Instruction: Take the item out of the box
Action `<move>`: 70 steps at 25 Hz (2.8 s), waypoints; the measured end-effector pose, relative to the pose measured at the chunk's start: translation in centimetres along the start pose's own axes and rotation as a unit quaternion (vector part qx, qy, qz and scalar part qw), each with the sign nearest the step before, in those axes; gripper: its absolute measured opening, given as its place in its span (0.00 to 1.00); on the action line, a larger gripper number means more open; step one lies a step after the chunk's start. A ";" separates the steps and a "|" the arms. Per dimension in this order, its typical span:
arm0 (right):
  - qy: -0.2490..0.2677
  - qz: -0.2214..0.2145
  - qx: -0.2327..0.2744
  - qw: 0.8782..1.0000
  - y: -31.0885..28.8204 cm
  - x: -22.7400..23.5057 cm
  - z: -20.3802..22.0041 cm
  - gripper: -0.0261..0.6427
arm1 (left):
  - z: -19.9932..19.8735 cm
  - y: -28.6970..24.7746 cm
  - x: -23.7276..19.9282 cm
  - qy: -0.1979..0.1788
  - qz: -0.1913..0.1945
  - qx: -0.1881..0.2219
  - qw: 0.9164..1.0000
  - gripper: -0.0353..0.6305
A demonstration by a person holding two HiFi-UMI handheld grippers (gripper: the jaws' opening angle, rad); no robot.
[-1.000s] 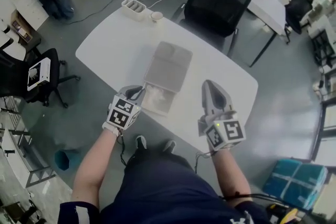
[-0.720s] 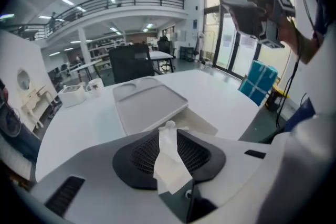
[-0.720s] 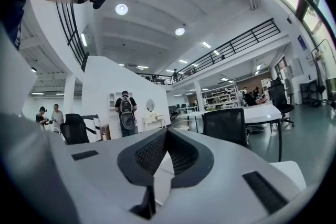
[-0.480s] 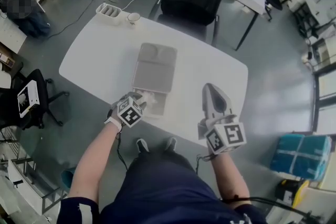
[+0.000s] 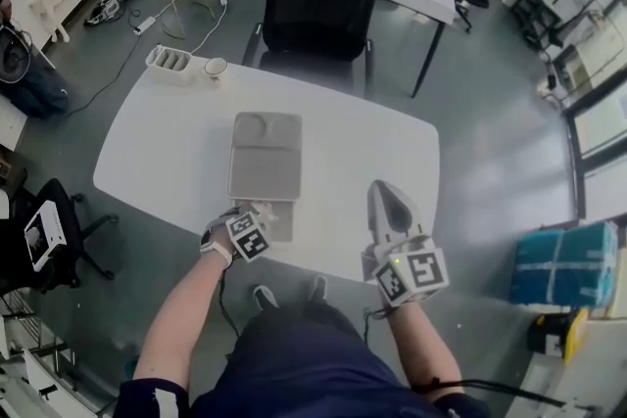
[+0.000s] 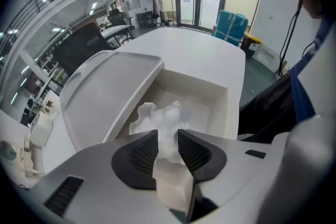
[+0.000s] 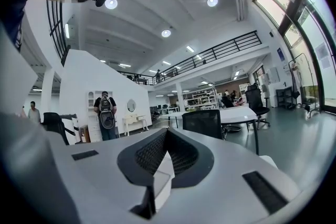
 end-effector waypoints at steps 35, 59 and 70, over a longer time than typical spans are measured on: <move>0.017 -0.079 0.033 0.996 -3.7 -5.1 -3.7 0.05 | -1.2 17.6 -3.6 0.159 -0.103 0.253 0.949 0.11; 0.035 -0.112 0.081 0.990 -7.1 -7.9 -10.9 0.05 | 0.9 45.4 -9.1 0.335 -0.251 0.564 0.712 0.11; 0.042 -0.119 0.104 0.986 -7.3 -7.5 -11.6 0.05 | 1.1 46.1 -8.9 0.338 -0.244 0.590 0.691 0.11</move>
Point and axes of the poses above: the fingertips, and each gripper's own axes: y backward along the fingers, x to its right, z out of its underside, the point moved 2 cm from there along y, backward along the fingers, and after that the axes turned 11 degrees about y, right-handed, at the moved point
